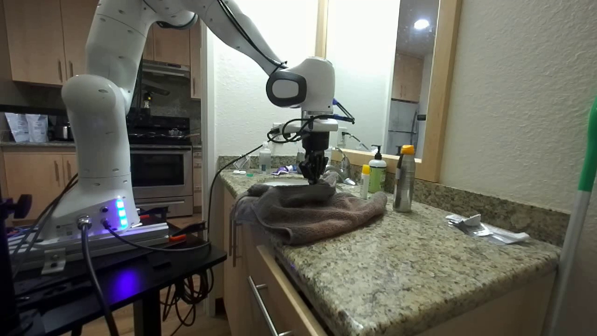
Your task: Use the grey towel to wipe the countertop
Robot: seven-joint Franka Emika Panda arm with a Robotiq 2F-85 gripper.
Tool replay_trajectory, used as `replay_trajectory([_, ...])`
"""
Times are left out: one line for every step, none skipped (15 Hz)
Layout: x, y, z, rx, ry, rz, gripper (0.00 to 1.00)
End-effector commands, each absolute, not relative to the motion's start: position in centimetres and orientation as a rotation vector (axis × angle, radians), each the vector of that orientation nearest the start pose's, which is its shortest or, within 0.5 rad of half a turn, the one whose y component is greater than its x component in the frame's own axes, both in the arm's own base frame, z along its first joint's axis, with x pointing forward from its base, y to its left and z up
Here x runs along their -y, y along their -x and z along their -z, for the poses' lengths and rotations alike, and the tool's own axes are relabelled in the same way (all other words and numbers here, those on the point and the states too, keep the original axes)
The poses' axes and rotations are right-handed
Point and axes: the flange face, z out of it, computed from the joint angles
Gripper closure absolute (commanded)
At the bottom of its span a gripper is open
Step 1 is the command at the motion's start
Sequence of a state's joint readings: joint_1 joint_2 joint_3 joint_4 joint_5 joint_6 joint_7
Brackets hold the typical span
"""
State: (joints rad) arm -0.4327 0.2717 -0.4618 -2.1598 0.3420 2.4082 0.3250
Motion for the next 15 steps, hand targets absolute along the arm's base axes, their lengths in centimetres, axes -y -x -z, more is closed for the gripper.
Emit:
replay_trajectory([45.9, -33.1, -27.4, -2.145, 2.186, 0.111, 0.99])
replay_trajectory([46.4, -32.6, -27.3, -2.17, 2.168, 0.115, 0.99])
replay_trajectory([46.7, -32.3, -27.2, -2.191, 2.152, 0.116, 0.99])
replay_trajectory([46.8, -32.0, -27.0, -2.214, 2.14, 0.121, 0.99])
replay_trajectory([47.0, -31.9, -26.9, -2.237, 2.126, 0.128, 0.99])
replay_trajectory([47.0, -32.0, -26.8, -2.245, 2.114, 0.126, 0.99])
replay_trajectory([46.6, -32.4, -26.9, -2.233, 2.111, 0.111, 0.99])
replay_trajectory([45.9, -32.7, -26.9, -2.192, 2.108, 0.075, 0.99])
replay_trajectory([44.9, -33.3, -26.9, -2.138, 2.116, 0.043, 0.99])
replay_trajectory([43.6, -33.9, -26.9, -2.077, 2.122, 0.008, 0.99])
replay_trajectory([42.4, -34.6, -26.7, -2.02, 2.132, -0.027, 0.99])
replay_trajectory([41.5, -35.3, -26.6, -1.975, 2.144, -0.055, 0.99])
replay_trajectory([40.5, -35.9, -26.5, -1.926, 2.154, -0.083, 0.99])
replay_trajectory([39.8, -36.5, -26.5, -1.891, 2.169, -0.103, 0.99])
replay_trajectory([39.2, -37.0, -26.5, -1.857, 2.181, -0.12, 0.99])
